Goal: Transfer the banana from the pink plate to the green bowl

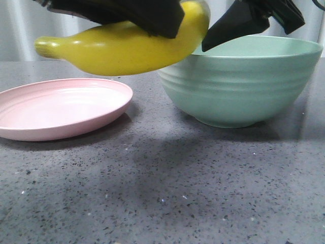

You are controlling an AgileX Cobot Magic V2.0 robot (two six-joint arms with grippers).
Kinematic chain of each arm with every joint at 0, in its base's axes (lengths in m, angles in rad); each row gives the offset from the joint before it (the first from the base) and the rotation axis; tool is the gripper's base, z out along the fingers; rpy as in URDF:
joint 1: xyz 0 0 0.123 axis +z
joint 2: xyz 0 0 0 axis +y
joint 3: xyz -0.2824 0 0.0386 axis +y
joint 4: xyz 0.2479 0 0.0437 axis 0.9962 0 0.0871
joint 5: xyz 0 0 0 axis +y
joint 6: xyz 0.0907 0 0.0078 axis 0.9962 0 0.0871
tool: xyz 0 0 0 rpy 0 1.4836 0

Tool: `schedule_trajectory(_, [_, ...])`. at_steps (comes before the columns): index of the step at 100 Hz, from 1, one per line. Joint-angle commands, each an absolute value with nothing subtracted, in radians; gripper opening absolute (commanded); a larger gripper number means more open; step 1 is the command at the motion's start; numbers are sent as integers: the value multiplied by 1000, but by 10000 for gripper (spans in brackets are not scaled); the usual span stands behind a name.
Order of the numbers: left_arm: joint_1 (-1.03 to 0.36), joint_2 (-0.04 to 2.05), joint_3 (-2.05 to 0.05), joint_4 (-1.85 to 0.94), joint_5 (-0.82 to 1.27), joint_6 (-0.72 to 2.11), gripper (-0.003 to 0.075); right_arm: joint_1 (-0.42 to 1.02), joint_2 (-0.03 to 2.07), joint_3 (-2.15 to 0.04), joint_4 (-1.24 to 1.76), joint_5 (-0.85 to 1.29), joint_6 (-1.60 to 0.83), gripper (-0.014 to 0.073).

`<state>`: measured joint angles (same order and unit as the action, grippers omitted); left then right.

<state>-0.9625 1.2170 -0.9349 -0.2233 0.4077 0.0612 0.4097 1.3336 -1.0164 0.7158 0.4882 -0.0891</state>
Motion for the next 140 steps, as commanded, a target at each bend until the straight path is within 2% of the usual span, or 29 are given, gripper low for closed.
schedule_trajectory(1, [-969, 1191, -975, -238, 327, 67, 215, 408, 1310, -1052, 736, 463, -111, 303])
schedule_trajectory(8, [-969, 1191, -975, -238, 327, 67, 249, 408, 1310, -1052, 736, 474, -120, 174])
schedule_trajectory(17, [-969, 1191, -975, -238, 327, 67, 340, 408, 1310, -1052, 736, 476, -120, 12])
schedule_trajectory(24, [-969, 1191, -976, -238, 327, 67, 398, 408, 1310, -1052, 736, 476, -120, -74])
schedule_trajectory(50, [-969, 1156, -1010, -234, 333, 67, 410, 400, 1258, -1052, 732, 431, -122, -71])
schedule_trajectory(81, [-969, 1127, -1049, -234, 335, 67, 410, 245, 1097, -1052, 692, 336, -193, -71])
schedule_trajectory(104, [-969, 1127, -1049, -234, 335, 67, 410, 197, 1126, -1052, 616, 267, -213, -71])
schedule_trajectory(117, [-969, 1127, -1049, -236, 335, 67, 410, 197, 1178, -1052, 592, 250, -213, -13])
schedule_trajectory(134, [-969, 1127, -1049, -238, 335, 67, 410, 197, 1216, -1052, 566, 233, -213, 248])
schedule_trajectory(140, [-969, 1127, -1049, -238, 333, 67, 410, 197, 1220, -1052, 562, 222, -213, 307])
